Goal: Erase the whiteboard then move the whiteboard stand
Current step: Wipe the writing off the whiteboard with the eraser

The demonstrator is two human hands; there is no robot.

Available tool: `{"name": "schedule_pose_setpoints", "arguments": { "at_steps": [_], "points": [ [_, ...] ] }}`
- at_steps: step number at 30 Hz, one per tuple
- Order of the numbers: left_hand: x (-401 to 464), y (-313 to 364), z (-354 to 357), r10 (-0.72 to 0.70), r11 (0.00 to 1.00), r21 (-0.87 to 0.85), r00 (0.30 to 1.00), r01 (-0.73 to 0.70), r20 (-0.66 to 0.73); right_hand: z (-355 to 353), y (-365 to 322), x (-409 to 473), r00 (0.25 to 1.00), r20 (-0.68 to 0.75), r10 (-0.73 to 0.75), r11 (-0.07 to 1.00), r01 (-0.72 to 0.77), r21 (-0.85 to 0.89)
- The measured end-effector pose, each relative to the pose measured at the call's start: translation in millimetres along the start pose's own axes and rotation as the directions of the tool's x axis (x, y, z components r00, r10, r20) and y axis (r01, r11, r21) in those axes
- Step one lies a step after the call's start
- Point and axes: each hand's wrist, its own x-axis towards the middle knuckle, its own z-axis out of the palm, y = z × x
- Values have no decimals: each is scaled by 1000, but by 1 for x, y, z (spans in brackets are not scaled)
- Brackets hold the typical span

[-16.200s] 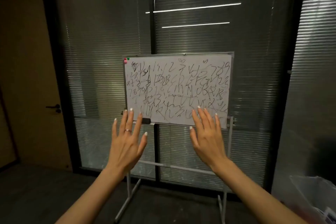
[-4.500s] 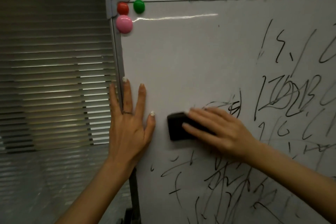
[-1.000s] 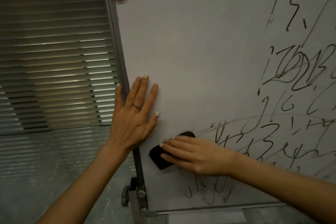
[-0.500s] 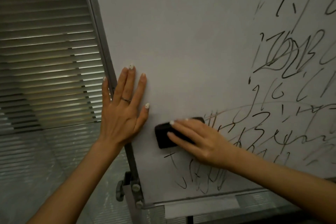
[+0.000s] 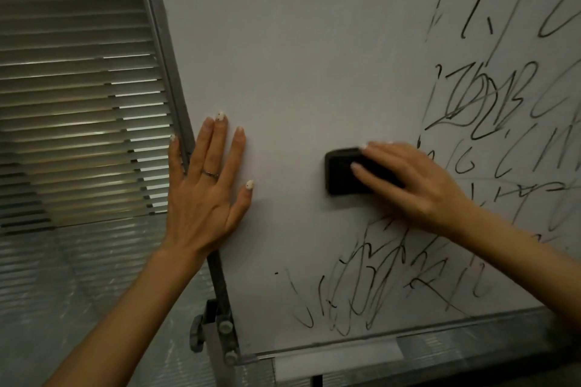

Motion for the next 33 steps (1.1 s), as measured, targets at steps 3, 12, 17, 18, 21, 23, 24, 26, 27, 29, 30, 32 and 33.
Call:
{"name": "schedule_pose_setpoints", "arguments": {
  "at_steps": [3, 12, 17, 18, 21, 23, 24, 26, 27, 29, 30, 32, 33],
  "points": [
    [1, 4, 1, -27, 1000, -4, 999, 27, -19, -2, -2, 2, 979, -81, 185, 983, -186, -4],
    [0, 6, -1, -68, 998, -16, 997, 68, -42, 27, -72, -21, 885, -109, 452, 880, -423, 216],
    [2, 9, 0, -64, 998, -4, 996, 63, -59, 22, -74, -59, 995, 99, -12, 986, -5, 165],
    [2, 10, 0, -60, 998, -4, 997, 60, -57, 19, -67, -63, 984, 139, -110, 983, 87, 164],
    [1, 9, -1, -55, 998, -16, 998, 54, -44, 8, -37, -59, 937, 211, -277, 958, 253, 134],
    [2, 9, -1, -65, 998, -20, 997, 64, -41, 1, -17, -48, 982, 136, -131, 990, 121, 78],
    [2, 10, 0, -76, 997, -19, 996, 75, -43, -1, -9, -43, 996, 82, -20, 998, 15, 53],
    [2, 12, 1, -100, 995, -18, 994, 99, -45, -4, -1, -36, 990, 20, 138, 990, -138, 0],
    [3, 14, 2, -105, 994, -19, 993, 105, -45, -4, -1, -35, 983, 7, 181, 983, -181, -16],
    [3, 16, 2, -109, 994, -22, 993, 108, -46, -1, -9, -36, 963, -14, 270, 963, -270, 3],
    [3, 16, 2, -110, 994, -21, 993, 109, -49, 1, -16, -38, 943, -35, 329, 944, -329, 28],
    [2, 16, 2, -109, 994, -13, 992, 109, -57, 5, -33, -40, 884, -84, 460, 887, -455, 77],
    [1, 16, 2, -110, 994, -10, 992, 109, -60, 7, -43, -41, 849, -107, 517, 856, -509, 97]
  ]
}}
